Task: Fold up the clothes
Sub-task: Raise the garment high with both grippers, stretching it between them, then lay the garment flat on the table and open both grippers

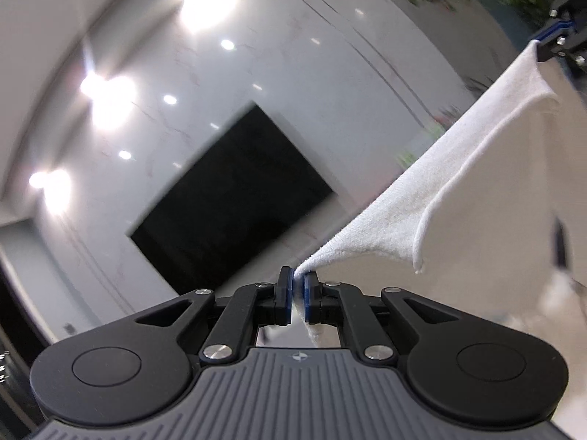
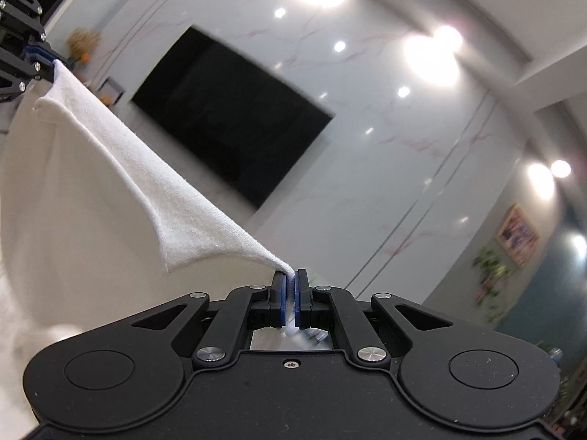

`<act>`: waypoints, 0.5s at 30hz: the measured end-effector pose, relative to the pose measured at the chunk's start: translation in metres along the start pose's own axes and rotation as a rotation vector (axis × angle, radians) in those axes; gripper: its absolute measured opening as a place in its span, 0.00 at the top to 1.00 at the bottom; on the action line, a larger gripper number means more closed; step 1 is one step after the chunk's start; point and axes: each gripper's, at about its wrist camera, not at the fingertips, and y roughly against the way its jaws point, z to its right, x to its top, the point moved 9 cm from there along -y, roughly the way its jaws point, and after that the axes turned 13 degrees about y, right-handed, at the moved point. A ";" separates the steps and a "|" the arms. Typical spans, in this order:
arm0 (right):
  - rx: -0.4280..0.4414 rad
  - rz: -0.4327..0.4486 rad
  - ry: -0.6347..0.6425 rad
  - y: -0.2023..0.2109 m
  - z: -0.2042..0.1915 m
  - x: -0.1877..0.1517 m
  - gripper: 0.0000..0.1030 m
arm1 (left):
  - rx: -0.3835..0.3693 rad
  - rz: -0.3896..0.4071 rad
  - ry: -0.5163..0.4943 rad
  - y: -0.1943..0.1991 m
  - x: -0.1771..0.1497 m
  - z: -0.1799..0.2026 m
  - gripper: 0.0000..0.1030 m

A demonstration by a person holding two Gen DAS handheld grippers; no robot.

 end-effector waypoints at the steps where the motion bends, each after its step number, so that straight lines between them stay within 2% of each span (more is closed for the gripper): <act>1: 0.032 -0.012 0.004 -0.001 -0.015 -0.012 0.98 | -0.030 -0.028 -0.002 0.001 -0.021 0.010 0.95; 7: 0.236 -0.087 0.005 0.013 -0.105 -0.075 0.98 | -0.203 -0.159 -0.023 0.023 -0.140 0.066 0.95; 13: 0.428 -0.153 -0.007 0.049 -0.186 -0.135 0.98 | -0.345 -0.265 -0.015 0.059 -0.214 0.099 0.95; 15: 0.485 -0.167 -0.005 0.064 -0.205 -0.150 0.98 | -0.392 -0.295 -0.012 0.066 -0.226 0.103 0.96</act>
